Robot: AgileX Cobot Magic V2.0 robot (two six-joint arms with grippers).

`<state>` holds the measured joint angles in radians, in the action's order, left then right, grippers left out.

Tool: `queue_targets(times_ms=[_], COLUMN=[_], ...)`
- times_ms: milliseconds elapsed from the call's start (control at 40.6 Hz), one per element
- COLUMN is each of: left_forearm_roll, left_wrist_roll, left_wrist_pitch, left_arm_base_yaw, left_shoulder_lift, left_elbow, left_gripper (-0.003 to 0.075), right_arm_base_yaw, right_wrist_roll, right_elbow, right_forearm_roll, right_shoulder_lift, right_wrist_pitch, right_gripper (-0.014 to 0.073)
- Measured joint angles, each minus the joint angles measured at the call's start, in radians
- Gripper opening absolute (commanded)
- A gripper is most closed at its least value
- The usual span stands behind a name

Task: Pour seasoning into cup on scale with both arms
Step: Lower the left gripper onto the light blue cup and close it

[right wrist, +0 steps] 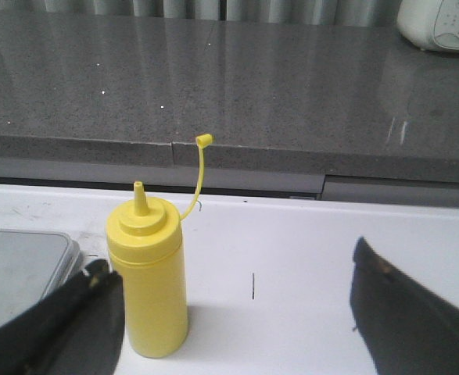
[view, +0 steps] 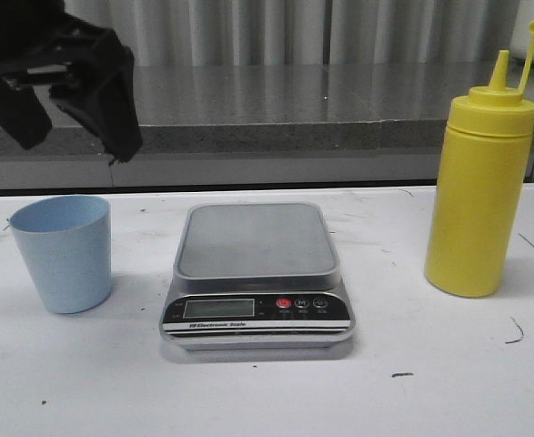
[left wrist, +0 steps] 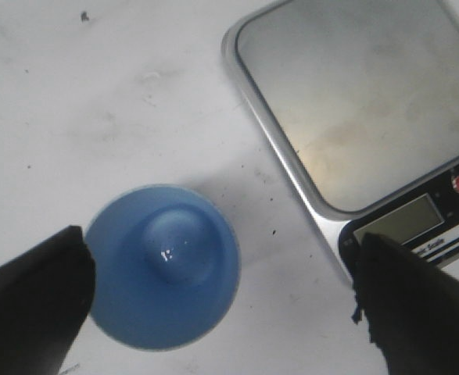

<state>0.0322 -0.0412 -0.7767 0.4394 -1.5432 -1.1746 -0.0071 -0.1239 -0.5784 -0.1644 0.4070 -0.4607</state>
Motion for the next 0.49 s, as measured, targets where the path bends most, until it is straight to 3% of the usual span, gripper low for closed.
queue_targets(times_ms=[345, 493], left_forearm_roll=[-0.009, -0.010], left_wrist_roll=[0.000, 0.000], left_wrist_pitch=[-0.023, -0.023], left_arm_base_yaw=[0.000, 0.000], left_shoulder_lift=[-0.195, -0.245], left_elbow=[-0.053, -0.053], left_gripper=[0.0551, 0.0460], right_arm_base_yaw=[0.000, 0.000], right_wrist_roll=[0.000, 0.000], right_elbow=[0.000, 0.000], right_forearm_roll=[0.000, 0.000], right_shoulder_lift=[0.000, 0.000], right_wrist_pitch=[0.000, 0.000], right_gripper=[0.0606, 0.0606])
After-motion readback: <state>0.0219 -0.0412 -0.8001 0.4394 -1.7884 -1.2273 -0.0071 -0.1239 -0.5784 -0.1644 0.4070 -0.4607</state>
